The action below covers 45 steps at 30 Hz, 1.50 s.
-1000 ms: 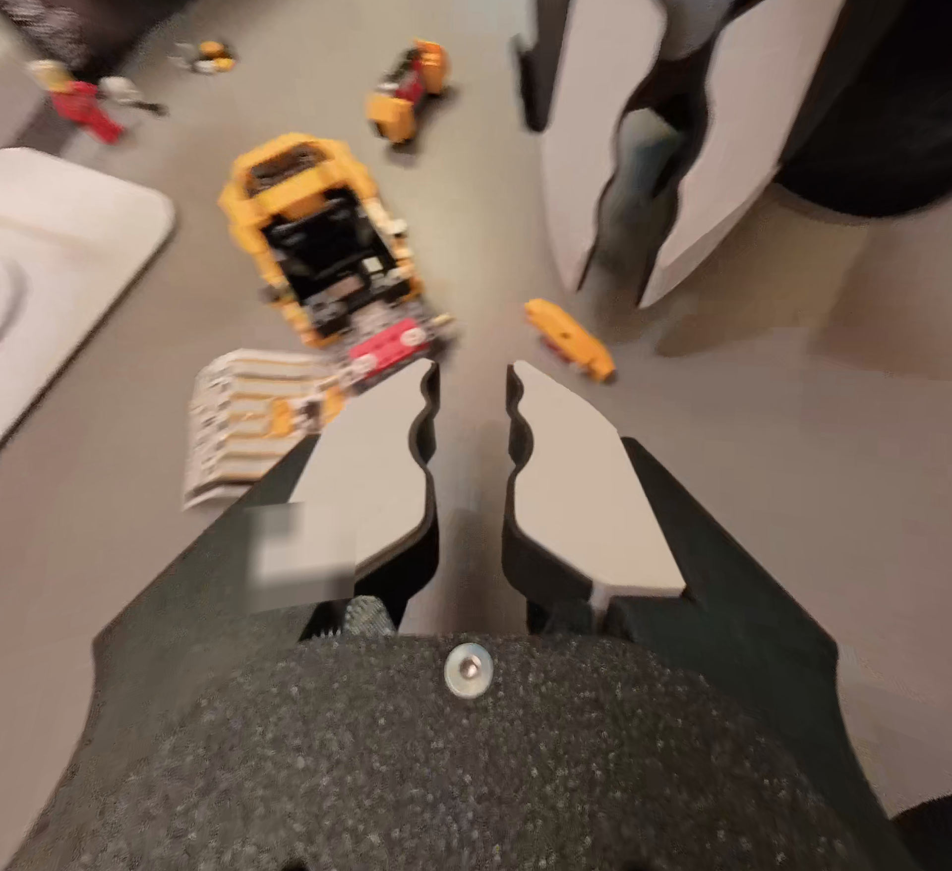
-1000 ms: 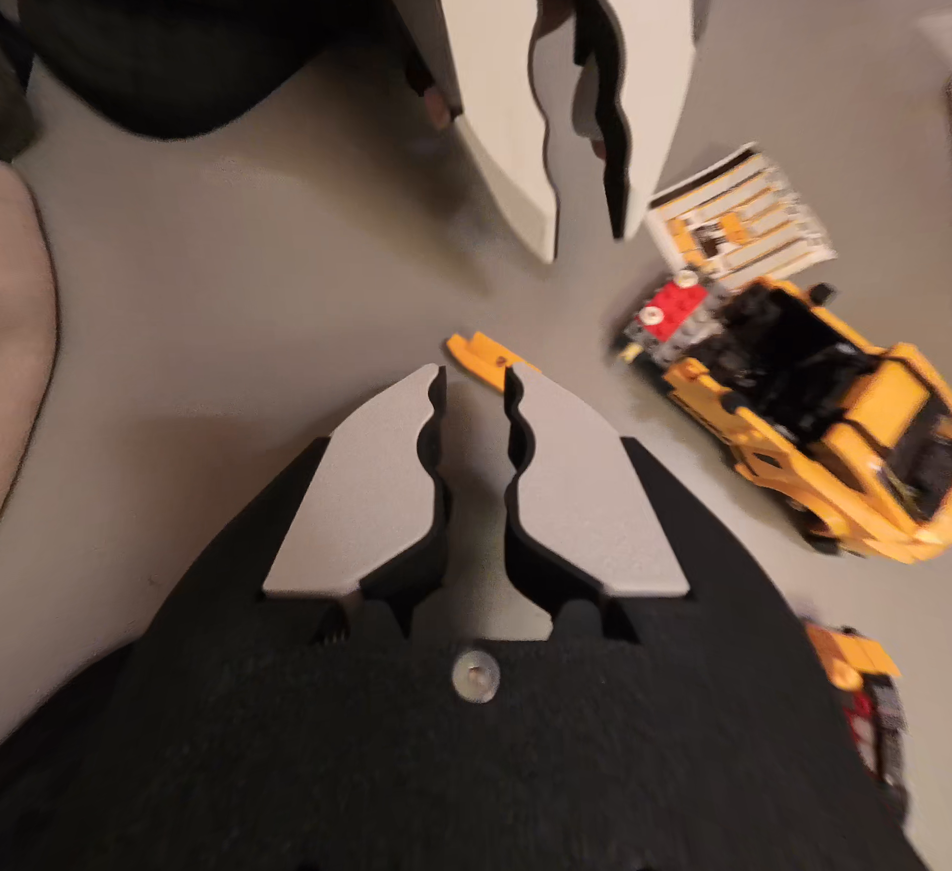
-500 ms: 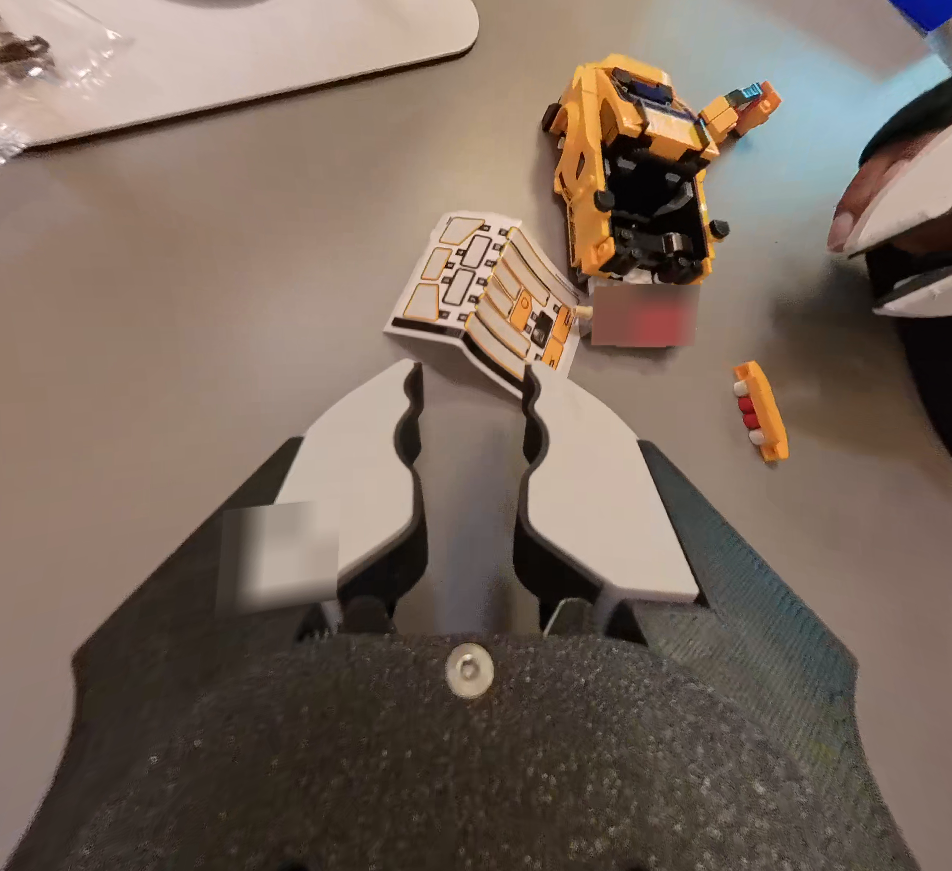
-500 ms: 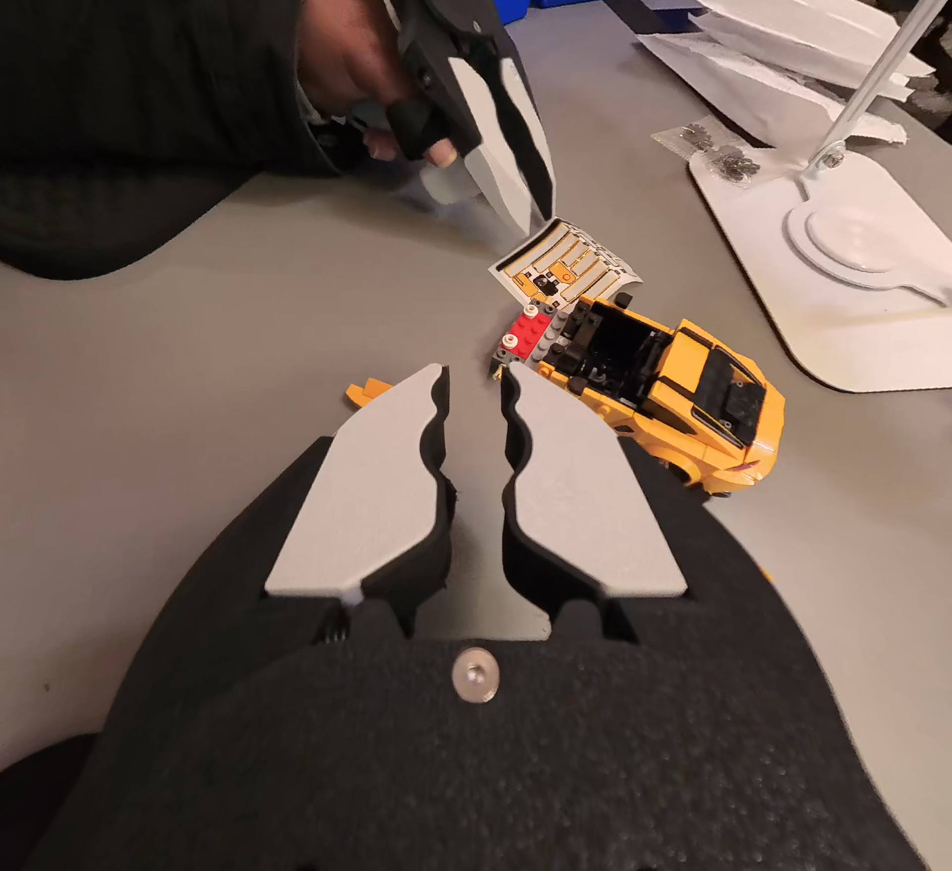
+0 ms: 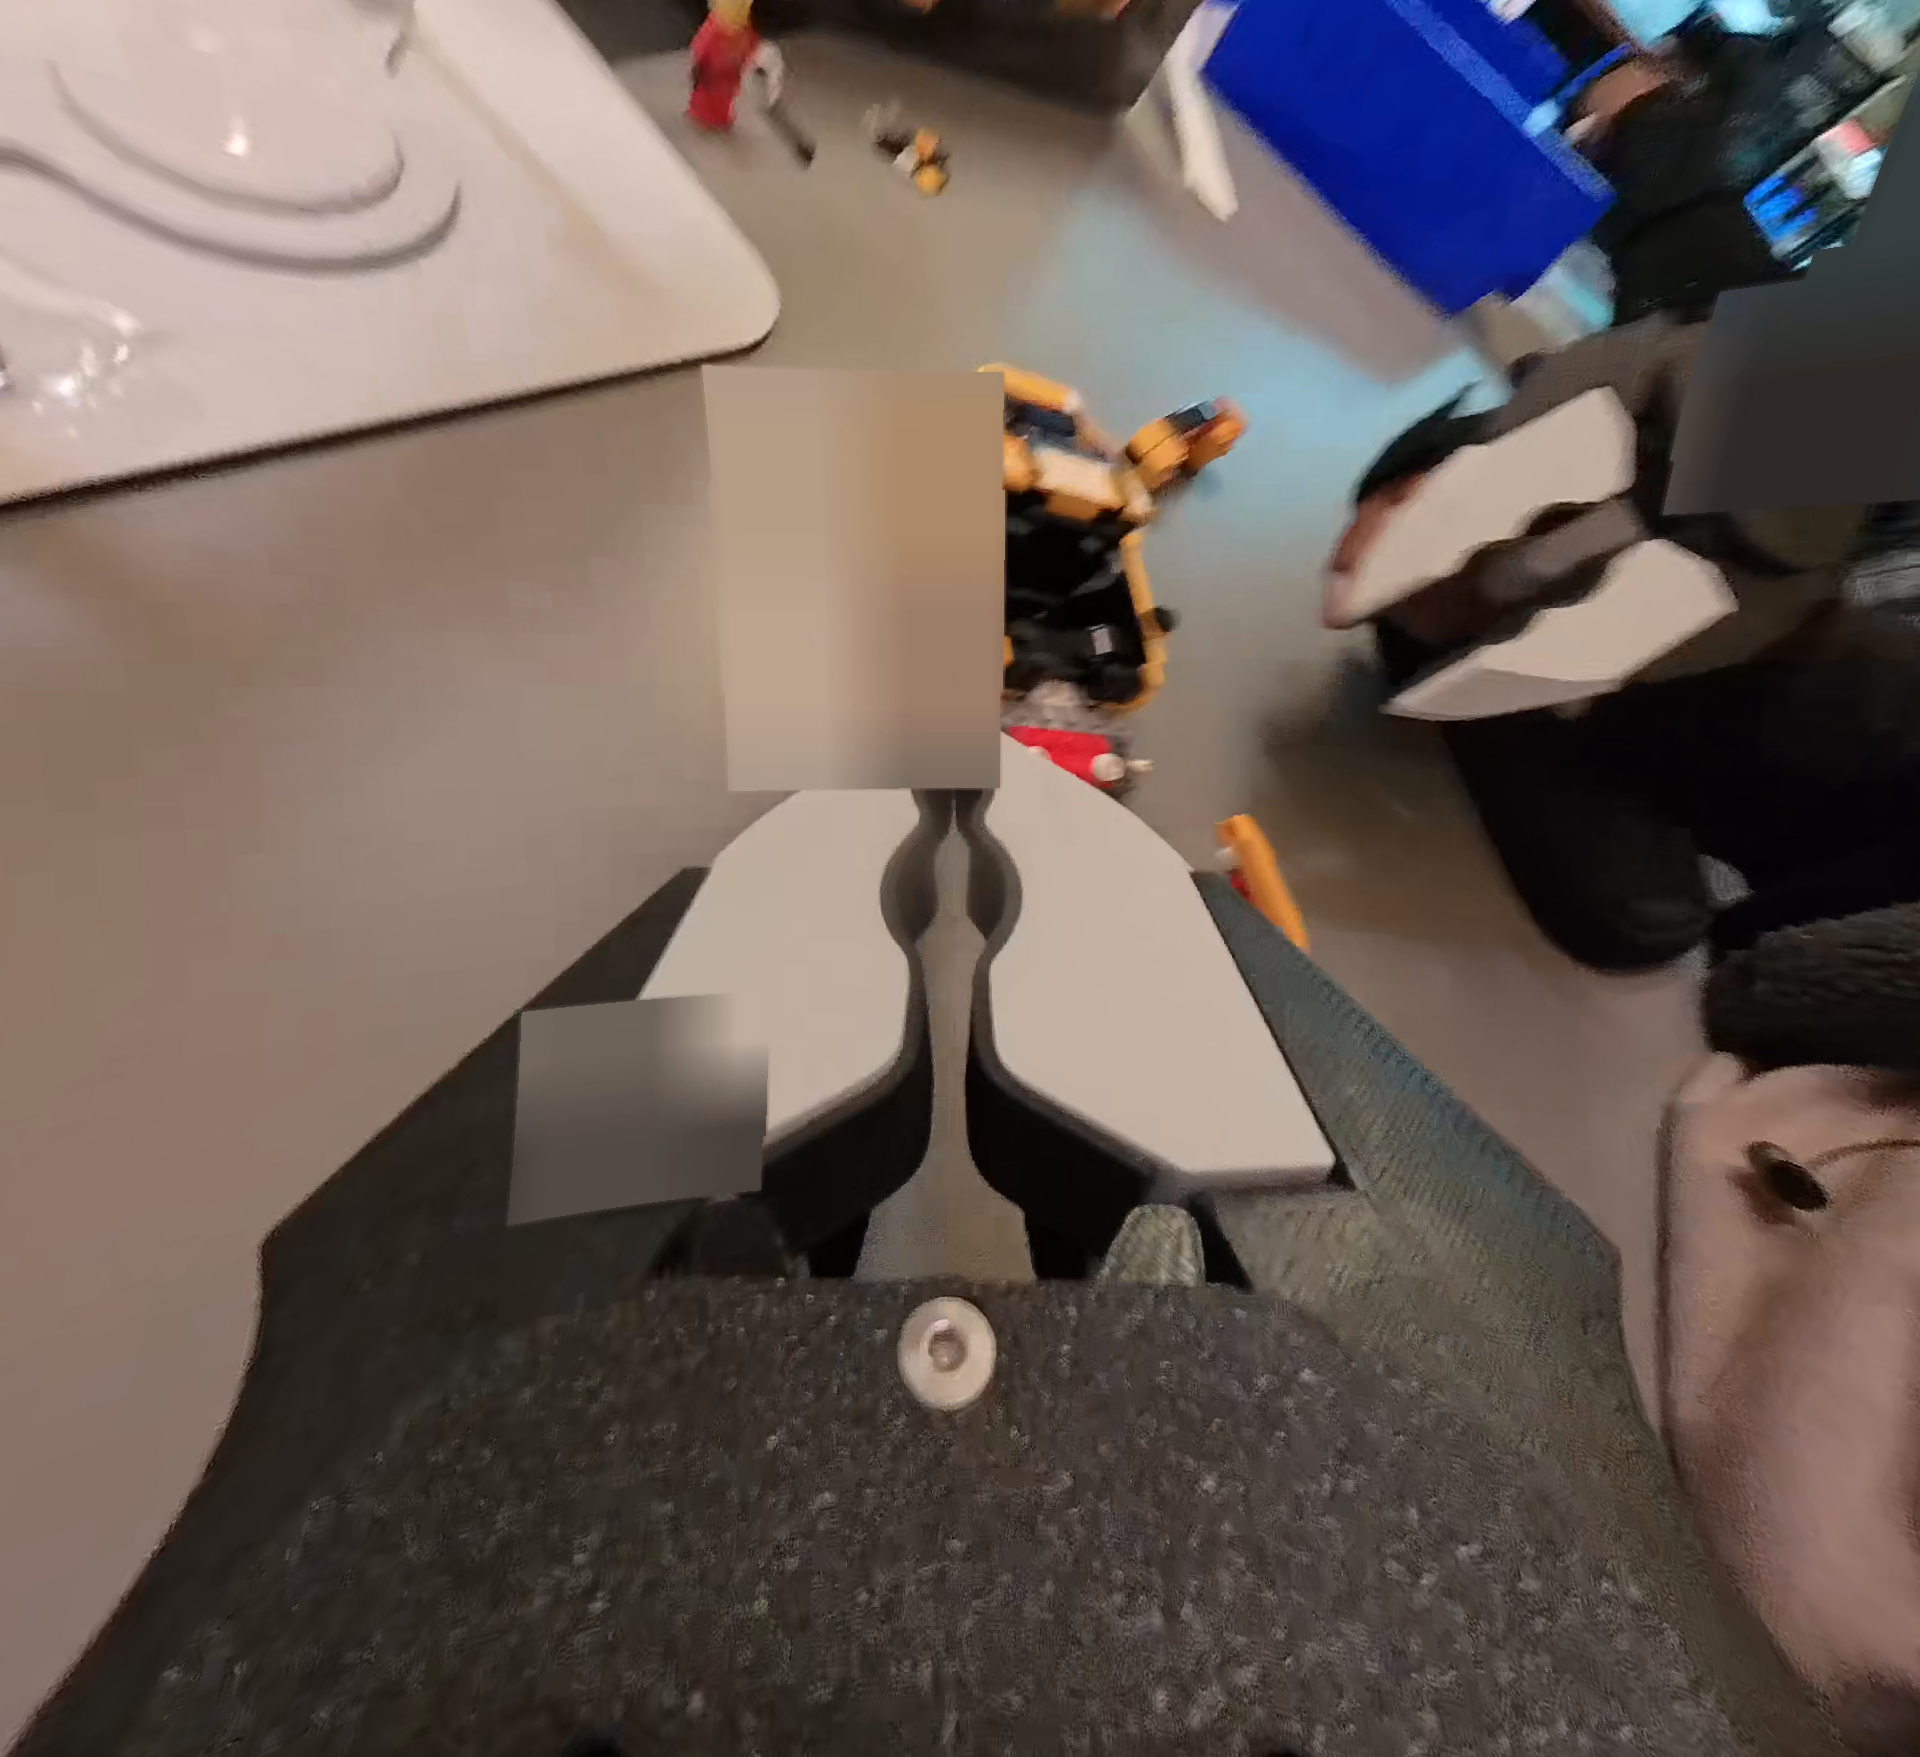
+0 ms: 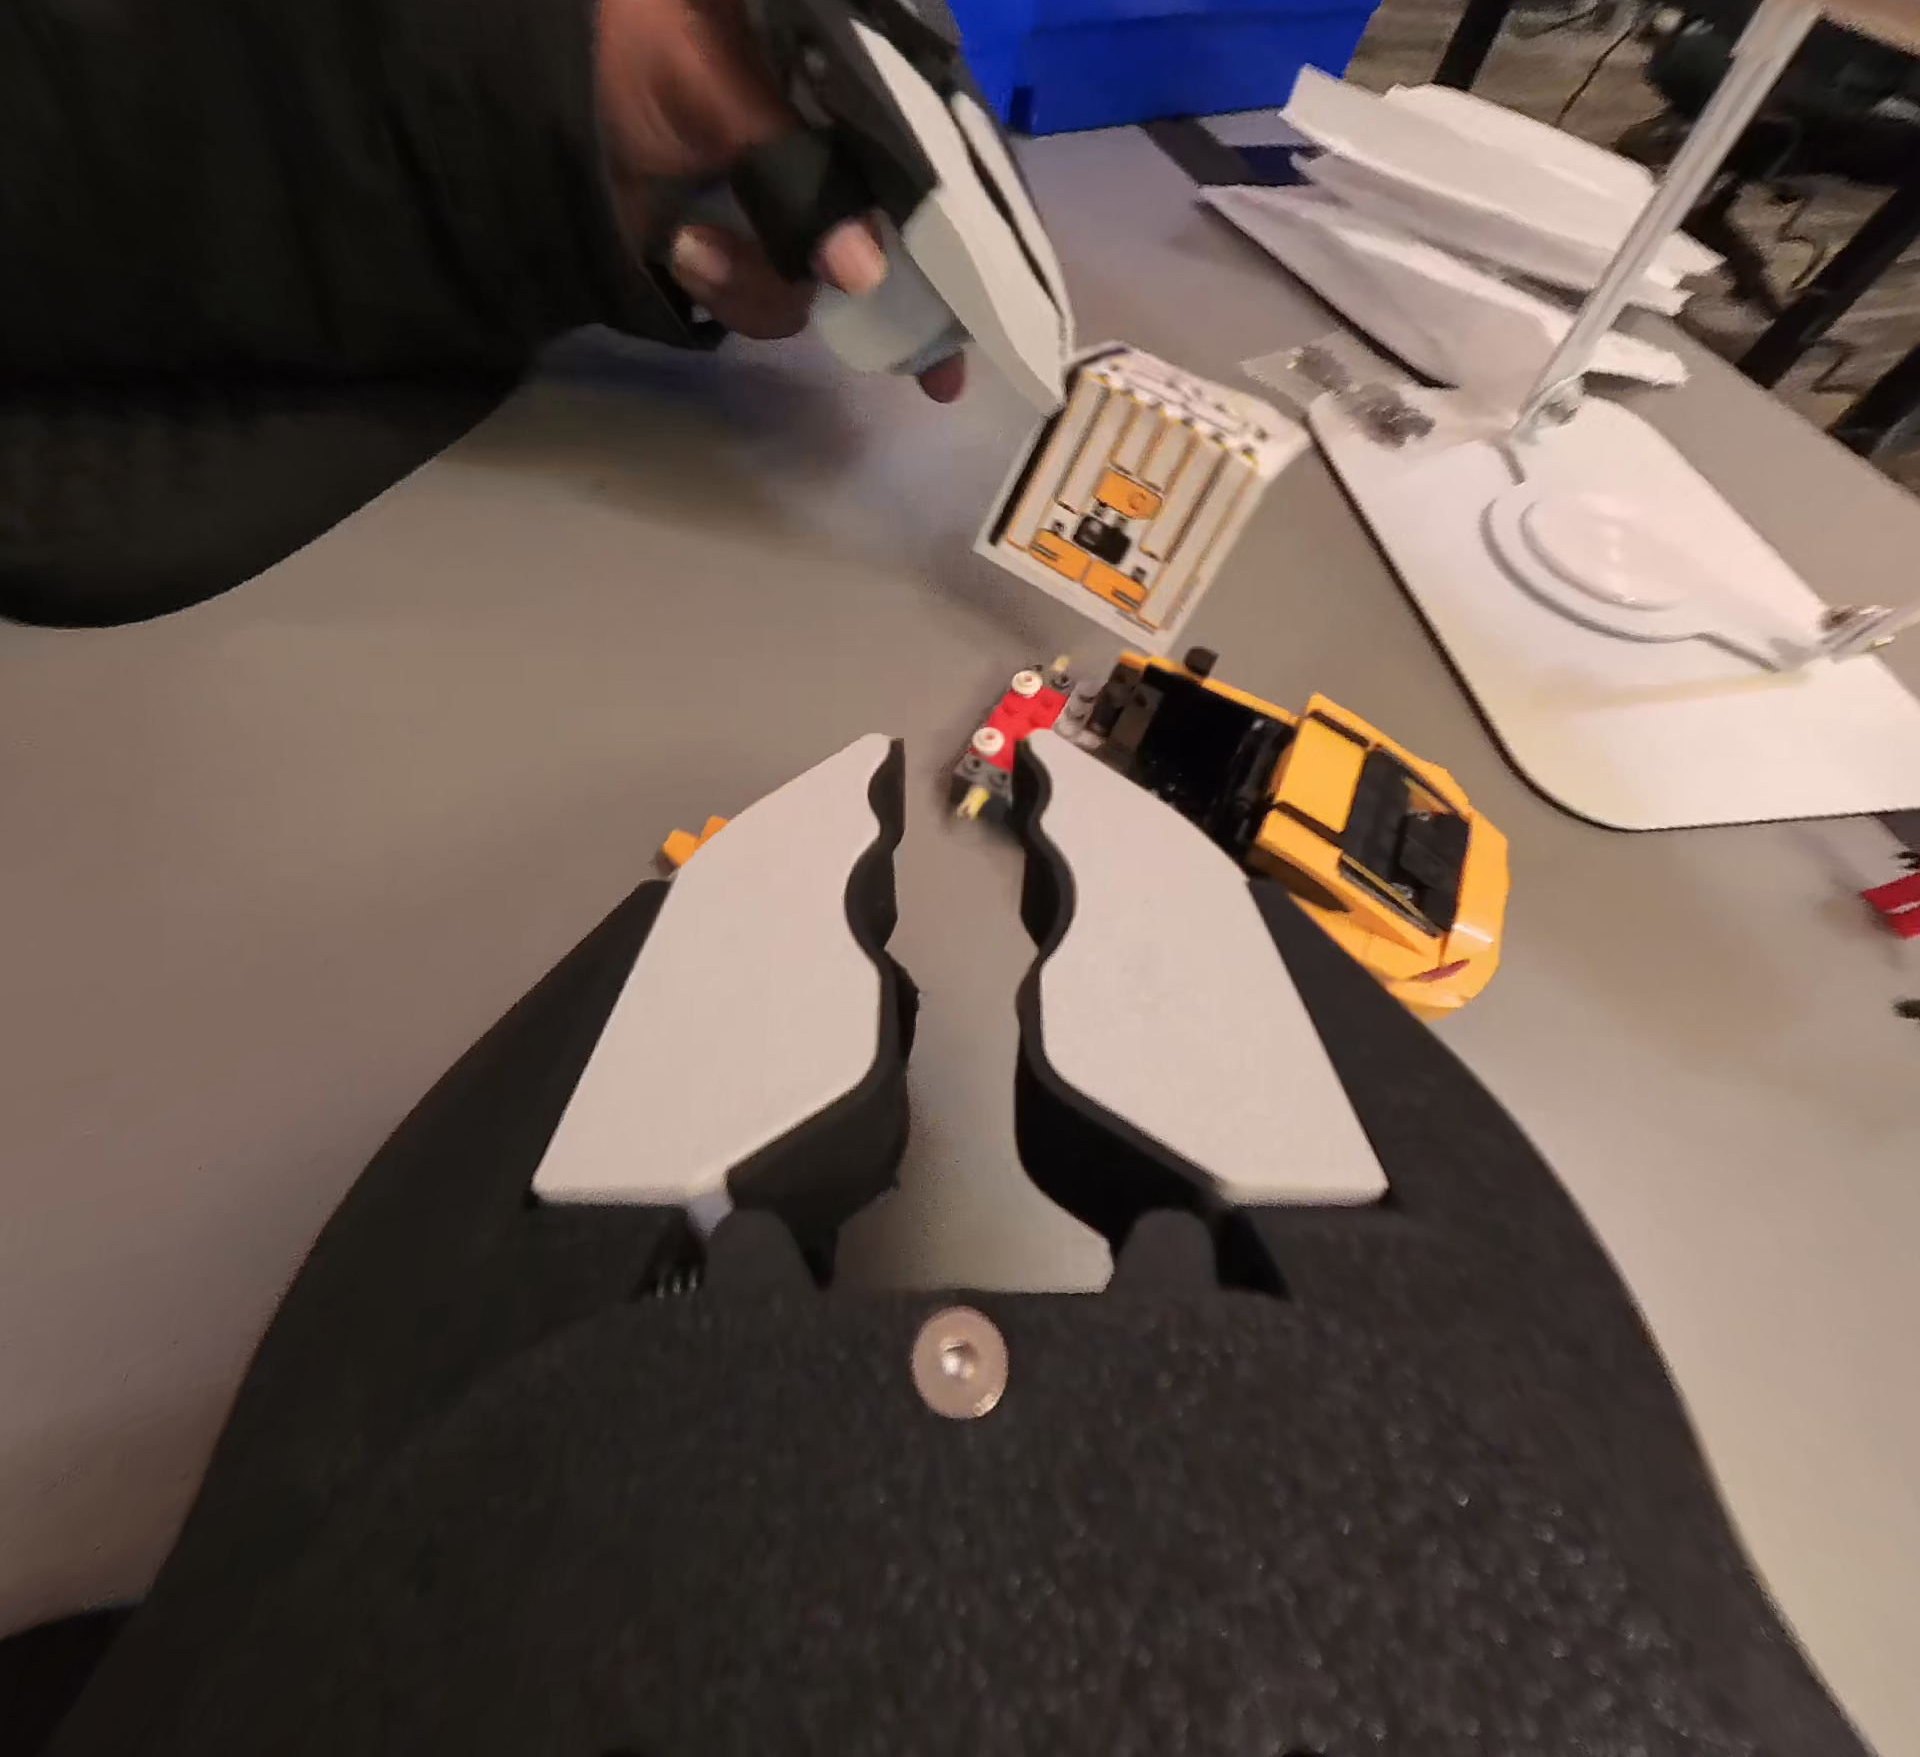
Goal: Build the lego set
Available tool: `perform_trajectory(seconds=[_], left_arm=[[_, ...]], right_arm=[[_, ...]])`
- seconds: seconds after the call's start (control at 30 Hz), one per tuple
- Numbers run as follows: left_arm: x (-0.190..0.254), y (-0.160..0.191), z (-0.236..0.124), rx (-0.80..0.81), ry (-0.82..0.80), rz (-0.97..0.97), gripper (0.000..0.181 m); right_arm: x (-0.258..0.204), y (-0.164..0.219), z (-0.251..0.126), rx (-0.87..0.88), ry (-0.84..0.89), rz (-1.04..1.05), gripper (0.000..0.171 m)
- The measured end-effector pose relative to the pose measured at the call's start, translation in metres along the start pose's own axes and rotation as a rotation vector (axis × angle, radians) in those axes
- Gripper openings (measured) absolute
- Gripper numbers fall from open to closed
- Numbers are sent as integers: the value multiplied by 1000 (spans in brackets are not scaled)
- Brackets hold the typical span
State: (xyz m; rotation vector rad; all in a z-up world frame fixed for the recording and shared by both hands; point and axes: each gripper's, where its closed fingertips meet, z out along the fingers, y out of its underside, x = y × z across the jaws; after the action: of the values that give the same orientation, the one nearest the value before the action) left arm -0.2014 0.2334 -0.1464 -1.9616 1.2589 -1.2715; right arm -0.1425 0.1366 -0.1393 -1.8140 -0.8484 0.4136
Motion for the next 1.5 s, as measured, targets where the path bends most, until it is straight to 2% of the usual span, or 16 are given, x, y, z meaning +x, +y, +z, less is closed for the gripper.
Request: perform_trajectory(seconds=[0.1, 0.17, 0.3, 0.4, 0.47, 0.5, 0.6, 0.7, 0.8, 0.87, 0.93, 1.1, 1.3, 1.4, 1.5], left_arm=[[29, -15, -14, 108, 94, 14, 0], [46, -23, -19, 180, 161, -9, 0], [73, -31, -27, 274, 270, -22, 0], [87, -32, -29, 301, 325, -21, 0], [95, -30, -28, 295, 360, -22, 0], [97, -29, -27, 292, 361, -22, 0], [93, -28, -28, 288, 326, 4, 2], [84, -38, -39, 338, 192, 125, 27], [89, -38, -35, 320, 81, 318, 43], [98, -24, -20, 227, 63, 410, 43], [102, -10, -7, 152, 71, 424, 36], [111, 0, 1, 115, 209, 281, 13], [117, -1, 2, 134, 392, -21, 0], [108, -10, 0, 198, 452, -222, 0], [98, -15, -3, 247, 444, -317, 0]], right_arm=[[4, -9, 4, 13, 35, 31, 30], [3, -19, 7, 46, 2, 141, 38], [0, -48, 8, 189, -98, 372, 40], [-1, -64, 7, 263, -161, 484, 31], [-3, -72, 4, 311, -198, 527, 11], [-5, -75, 2, 332, -226, 540, 0], [-8, -78, -4, 350, -285, 573, 0], [-5, -77, -9, 346, -314, 629, 0], [-13, -66, -3, 263, -377, 661, 0], [-19, -64, 0, 251, -409, 668, 0], [-22, -64, 0, 246, -429, 667, 0], [-25, -63, -1, 246, -458, 667, 0], [-18, -64, -1, 270, -405, 643, 0], [6, -69, -9, 324, -202, 536, 9], [18, -81, -23, 324, 72, 202, 12]])
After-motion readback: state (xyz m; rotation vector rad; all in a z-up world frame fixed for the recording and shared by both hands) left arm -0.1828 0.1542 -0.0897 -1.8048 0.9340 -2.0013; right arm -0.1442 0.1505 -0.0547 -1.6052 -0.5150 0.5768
